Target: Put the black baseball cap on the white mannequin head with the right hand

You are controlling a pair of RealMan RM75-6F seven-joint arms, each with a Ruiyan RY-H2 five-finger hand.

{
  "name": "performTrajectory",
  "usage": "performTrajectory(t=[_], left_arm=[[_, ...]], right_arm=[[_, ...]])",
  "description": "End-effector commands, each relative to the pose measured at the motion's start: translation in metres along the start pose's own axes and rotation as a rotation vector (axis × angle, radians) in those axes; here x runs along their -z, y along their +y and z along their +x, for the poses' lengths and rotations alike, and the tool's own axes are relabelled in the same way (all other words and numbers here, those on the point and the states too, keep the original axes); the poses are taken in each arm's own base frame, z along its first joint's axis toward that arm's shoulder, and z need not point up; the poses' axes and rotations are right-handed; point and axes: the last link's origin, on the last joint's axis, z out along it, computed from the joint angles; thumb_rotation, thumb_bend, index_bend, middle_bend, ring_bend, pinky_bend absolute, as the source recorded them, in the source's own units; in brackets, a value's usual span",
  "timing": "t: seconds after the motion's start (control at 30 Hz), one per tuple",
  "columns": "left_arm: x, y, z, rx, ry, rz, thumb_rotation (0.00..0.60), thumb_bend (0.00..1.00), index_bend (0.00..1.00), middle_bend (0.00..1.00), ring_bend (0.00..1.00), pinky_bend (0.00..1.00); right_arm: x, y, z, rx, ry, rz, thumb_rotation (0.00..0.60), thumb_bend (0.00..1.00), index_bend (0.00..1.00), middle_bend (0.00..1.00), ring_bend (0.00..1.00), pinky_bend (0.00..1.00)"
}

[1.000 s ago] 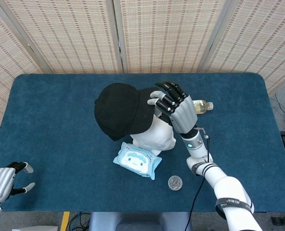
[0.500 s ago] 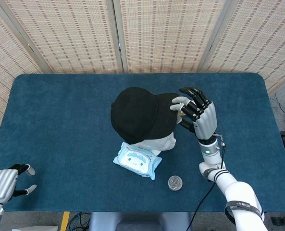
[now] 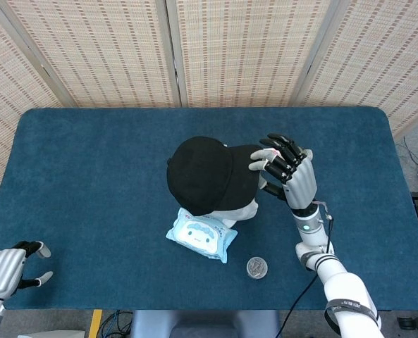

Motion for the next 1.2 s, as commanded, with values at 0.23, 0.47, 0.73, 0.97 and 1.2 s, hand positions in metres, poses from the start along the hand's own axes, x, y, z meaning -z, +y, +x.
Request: performTrajectory(t=[0.23,0.47,0.73,0.97,1.2], left_arm=[[-0.001,0.001,-0.003,-0.001,-0.014,-0.001,0.6,0.13,0.5,0.51,0.4,0.68],[-0.001,0.001,-0.005,-0.004,-0.023,-0.004,0.6,0.13,0.5,0.51,0.4,0.68],[0.0,0.001,-0.006,-0.006,-0.027,-0.003,0.6,0.13,0.5,0.51,0.4,0.68],[0.0,0.001,-0.006,-0.007,-0.027,-0.004,0.6,0.13,0.5,0.51,0.4,0.68],[0.0,0.002,-0.007,-0.01,-0.027,-0.003,0.6,0.13,0.5,0.51,0.4,0.68]], right_arm=[[0.013,0.004,0.008,-0.009,-0.003,-0.027,0.6,0.47,0.75,0.48,0.29,0.25],[0.026,0.01,0.014,-0.017,-0.008,-0.075,0.6,0.47,0.75,0.45,0.27,0.22],[0.04,0.013,0.015,-0.023,-0.04,-0.119,0.6,0.47,0.75,0.43,0.26,0.2],[0.052,0.011,0.013,-0.032,-0.083,-0.135,0.6,0.47,0.75,0.42,0.25,0.19],[0.063,0.007,0.011,-0.034,-0.126,-0.134,0.6,0.46,0.75,0.37,0.21,0.17]])
